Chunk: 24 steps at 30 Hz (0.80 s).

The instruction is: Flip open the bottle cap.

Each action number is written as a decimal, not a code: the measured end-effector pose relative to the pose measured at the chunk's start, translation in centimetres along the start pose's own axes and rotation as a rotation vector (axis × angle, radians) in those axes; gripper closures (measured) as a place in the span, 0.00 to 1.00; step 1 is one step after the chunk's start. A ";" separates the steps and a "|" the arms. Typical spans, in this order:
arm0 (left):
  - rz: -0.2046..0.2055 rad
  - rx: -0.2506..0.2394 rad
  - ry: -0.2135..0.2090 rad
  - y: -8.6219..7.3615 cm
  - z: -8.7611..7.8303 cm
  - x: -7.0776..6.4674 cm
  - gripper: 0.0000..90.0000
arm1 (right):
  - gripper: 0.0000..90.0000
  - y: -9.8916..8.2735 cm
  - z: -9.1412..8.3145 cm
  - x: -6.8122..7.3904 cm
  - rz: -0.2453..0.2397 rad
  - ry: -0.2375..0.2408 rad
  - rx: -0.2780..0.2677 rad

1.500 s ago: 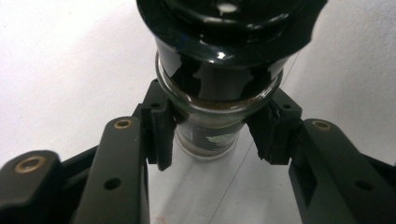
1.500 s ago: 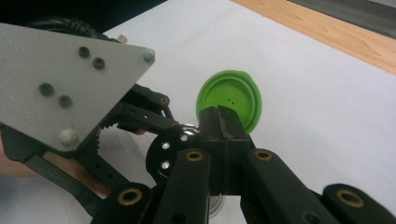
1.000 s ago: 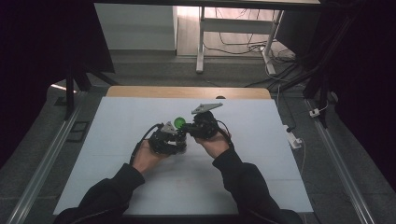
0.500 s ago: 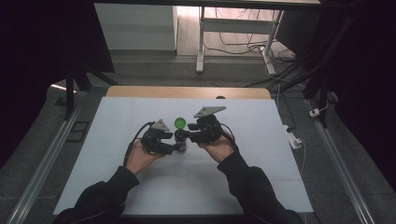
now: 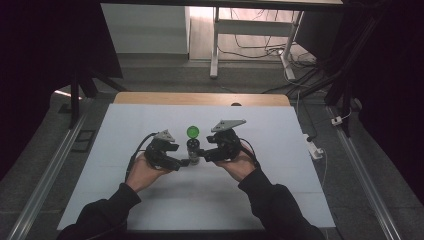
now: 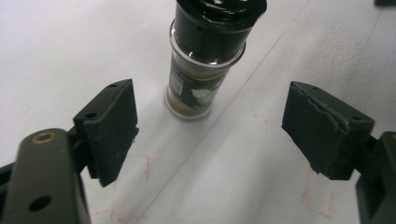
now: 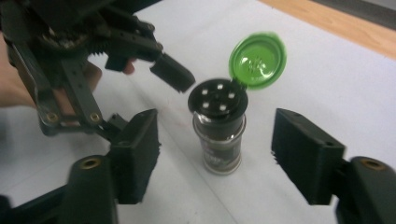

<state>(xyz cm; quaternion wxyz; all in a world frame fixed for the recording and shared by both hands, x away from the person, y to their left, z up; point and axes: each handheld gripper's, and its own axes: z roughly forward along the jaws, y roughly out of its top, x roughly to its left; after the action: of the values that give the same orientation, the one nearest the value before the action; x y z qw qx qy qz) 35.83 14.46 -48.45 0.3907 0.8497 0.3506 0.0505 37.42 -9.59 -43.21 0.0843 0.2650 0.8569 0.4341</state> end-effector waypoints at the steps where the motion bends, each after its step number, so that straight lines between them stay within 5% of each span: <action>1: -0.007 0.006 0.007 0.0 0.0 -0.1 0.21 | 0.33 -0.1 0.0 0.0 0.000 0.000 0.007; 12: -0.043 0.052 -0.035 -0.8 -1.2 -0.5 0.03 | 0.15 -1.5 -0.8 0.7 0.009 0.002 0.032; 24: -0.018 0.042 -0.046 -2.6 -3.8 -1.5 0.00 | 0.01 -2.4 -2.4 1.8 -0.013 0.002 0.020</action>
<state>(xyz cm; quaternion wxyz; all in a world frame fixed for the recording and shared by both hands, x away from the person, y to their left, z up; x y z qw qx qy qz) 31.93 17.09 -47.38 0.3810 0.8555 0.3501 0.0197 34.10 -11.52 -43.49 0.0835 0.2596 0.8629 0.4254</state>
